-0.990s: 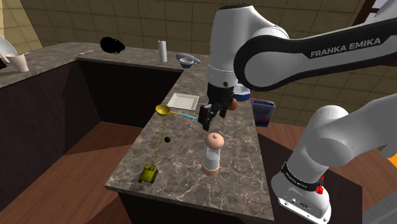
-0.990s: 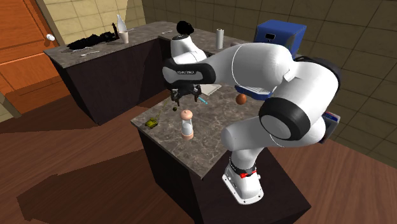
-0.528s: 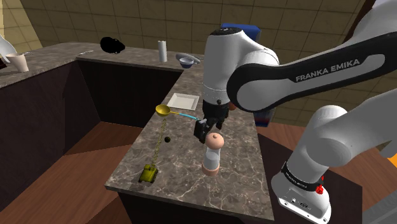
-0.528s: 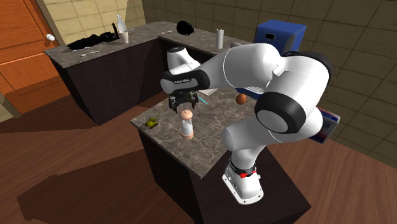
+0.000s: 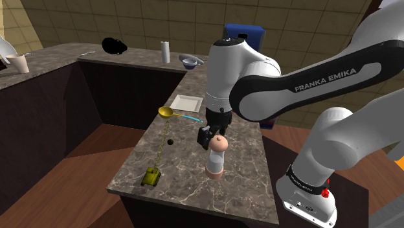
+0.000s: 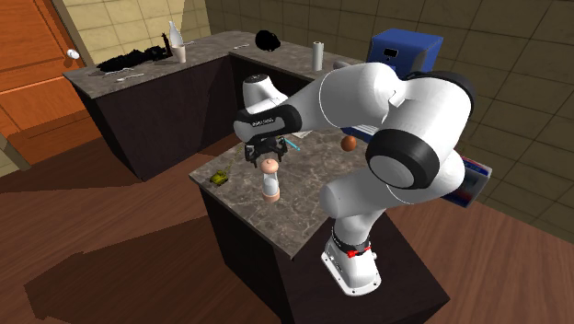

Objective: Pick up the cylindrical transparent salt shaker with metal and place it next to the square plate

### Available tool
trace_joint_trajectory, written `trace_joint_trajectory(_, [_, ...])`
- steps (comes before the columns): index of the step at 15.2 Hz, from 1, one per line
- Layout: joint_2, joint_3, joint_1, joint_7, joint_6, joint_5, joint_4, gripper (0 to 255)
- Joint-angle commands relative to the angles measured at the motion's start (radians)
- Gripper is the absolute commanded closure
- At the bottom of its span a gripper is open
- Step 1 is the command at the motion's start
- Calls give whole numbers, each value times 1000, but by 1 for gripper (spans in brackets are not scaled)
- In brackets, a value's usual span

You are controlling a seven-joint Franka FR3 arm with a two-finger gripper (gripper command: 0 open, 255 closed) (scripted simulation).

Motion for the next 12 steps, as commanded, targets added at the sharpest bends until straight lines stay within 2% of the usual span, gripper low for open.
trace_joint_trajectory(1, [0, 0, 0, 0, 0, 0, 0, 0])
trace_joint_trajectory(2, [0, 0, 0, 0, 0, 0, 0, 0])
trace_joint_trajectory(3, [0, 0, 0, 0, 0, 0, 0, 255])
trace_joint_trajectory(12, [0, 0, 0, 0, 0, 0, 0, 255])
